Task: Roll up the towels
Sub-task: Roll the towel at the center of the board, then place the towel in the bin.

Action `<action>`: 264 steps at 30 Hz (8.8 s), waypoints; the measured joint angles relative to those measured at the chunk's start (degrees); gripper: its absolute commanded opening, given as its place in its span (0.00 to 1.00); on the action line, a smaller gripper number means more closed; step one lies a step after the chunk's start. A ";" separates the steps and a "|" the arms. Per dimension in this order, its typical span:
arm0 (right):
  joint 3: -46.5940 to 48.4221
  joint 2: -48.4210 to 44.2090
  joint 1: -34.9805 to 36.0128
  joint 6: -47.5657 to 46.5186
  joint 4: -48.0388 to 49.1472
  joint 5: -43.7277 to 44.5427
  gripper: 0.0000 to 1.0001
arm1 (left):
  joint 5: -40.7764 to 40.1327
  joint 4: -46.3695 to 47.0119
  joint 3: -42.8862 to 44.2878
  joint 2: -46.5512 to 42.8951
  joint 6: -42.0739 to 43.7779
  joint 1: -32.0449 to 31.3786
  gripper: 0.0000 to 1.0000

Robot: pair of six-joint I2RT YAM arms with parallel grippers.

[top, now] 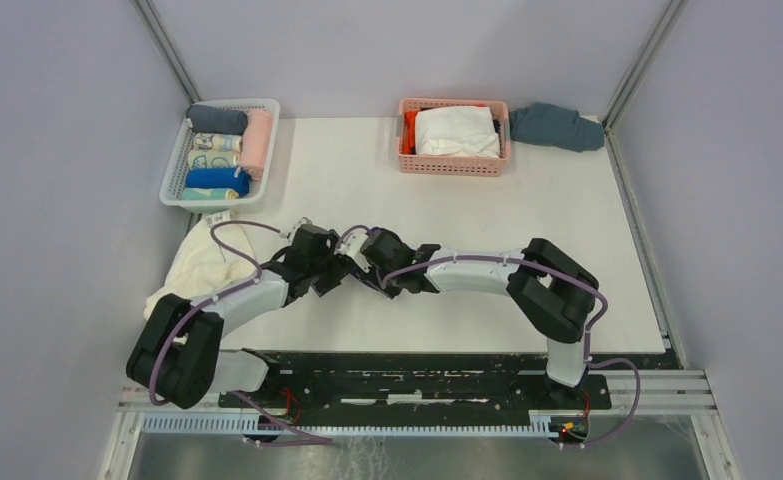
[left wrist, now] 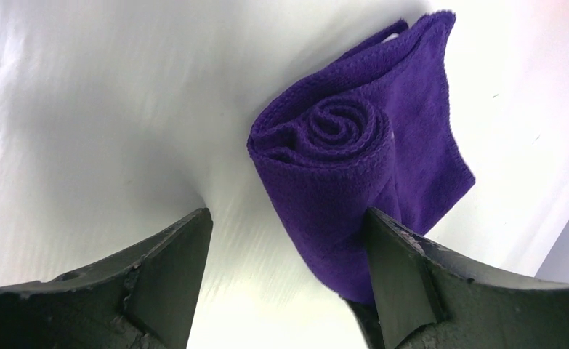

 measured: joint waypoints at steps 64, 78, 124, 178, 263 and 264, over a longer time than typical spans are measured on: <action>-5.92 -12.92 -1.86 4.90 0.72 -4.74 0.73 | 1.99 6.99 -0.83 3.78 -4.96 -0.04 0.74; -1.66 -0.96 -2.99 -1.01 3.54 -1.73 0.36 | 2.49 7.67 -0.85 3.21 -4.92 -0.02 0.85; -0.83 14.84 -19.06 46.84 22.32 -62.27 0.23 | 3.72 24.35 -19.26 -9.70 -15.21 0.09 0.82; -26.88 -23.89 -23.58 19.61 9.97 -14.14 1.00 | 1.36 -6.82 36.70 7.58 -10.54 28.24 0.35; -26.64 -23.74 -23.58 17.20 14.84 -10.23 1.00 | -6.67 -21.79 54.12 21.51 8.76 48.26 0.95; -26.75 -23.93 -23.58 17.20 15.02 -10.21 1.00 | -7.56 -22.21 50.80 18.05 10.03 48.26 0.96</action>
